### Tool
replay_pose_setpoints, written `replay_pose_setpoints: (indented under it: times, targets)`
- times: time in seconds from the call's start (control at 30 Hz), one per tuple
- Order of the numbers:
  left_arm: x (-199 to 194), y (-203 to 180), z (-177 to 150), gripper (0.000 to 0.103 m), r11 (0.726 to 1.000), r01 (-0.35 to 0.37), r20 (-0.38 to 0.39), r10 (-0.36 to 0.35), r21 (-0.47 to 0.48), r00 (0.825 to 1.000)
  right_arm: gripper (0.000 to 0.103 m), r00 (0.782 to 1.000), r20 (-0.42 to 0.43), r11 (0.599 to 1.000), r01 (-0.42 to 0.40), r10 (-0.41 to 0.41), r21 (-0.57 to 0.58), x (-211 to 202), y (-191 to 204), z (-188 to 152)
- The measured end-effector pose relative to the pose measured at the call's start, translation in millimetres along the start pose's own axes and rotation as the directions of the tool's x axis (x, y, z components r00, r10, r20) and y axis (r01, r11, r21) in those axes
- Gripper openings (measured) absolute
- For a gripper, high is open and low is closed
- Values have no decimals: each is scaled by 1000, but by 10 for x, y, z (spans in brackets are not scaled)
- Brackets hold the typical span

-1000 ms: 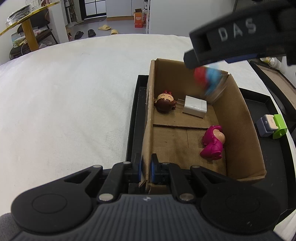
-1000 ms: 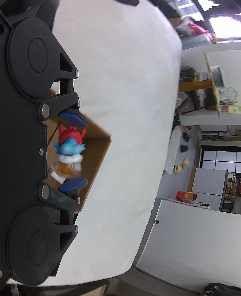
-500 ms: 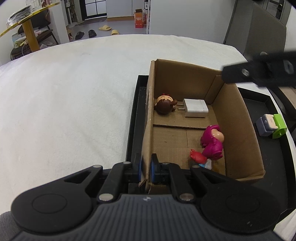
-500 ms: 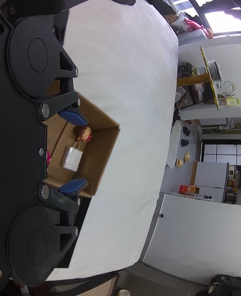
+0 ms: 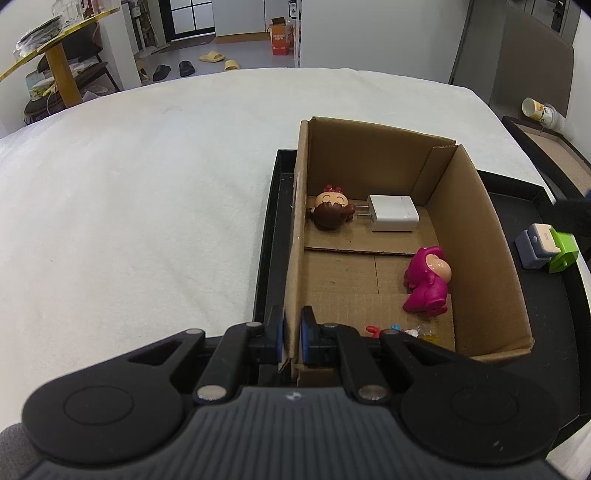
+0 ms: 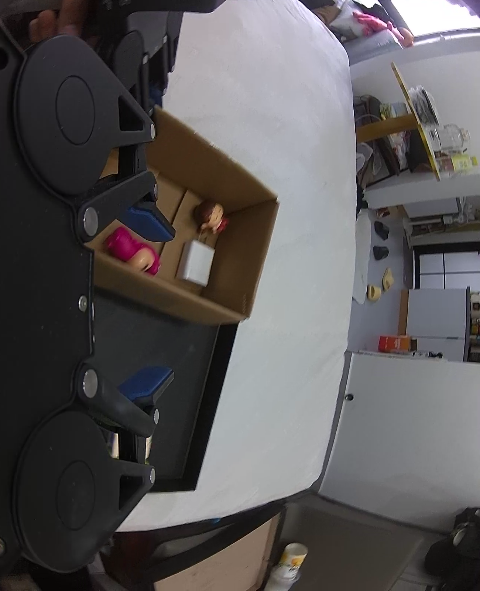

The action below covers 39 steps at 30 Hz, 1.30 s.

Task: Organize rigid objects
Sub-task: 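Move the right gripper back to the white-and-blue toy block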

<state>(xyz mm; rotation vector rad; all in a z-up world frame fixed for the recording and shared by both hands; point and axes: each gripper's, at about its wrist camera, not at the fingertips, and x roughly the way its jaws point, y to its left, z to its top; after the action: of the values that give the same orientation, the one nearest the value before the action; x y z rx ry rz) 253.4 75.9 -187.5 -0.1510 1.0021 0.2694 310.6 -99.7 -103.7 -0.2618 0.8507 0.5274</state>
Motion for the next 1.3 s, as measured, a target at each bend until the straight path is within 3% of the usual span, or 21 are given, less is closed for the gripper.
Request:
replay_pose_setpoints:
  times: [0.53, 1.3]
  targets:
    - [22, -58, 8, 8, 999, -28, -5, 28, 21, 1000, 76, 999, -19, 989, 53, -51, 135, -32, -490, -326]
    - [31, -121, 9, 9, 997, -62, -5, 62, 51, 998, 74, 993, -26, 982, 118, -115, 147, 261, -1047, -391]
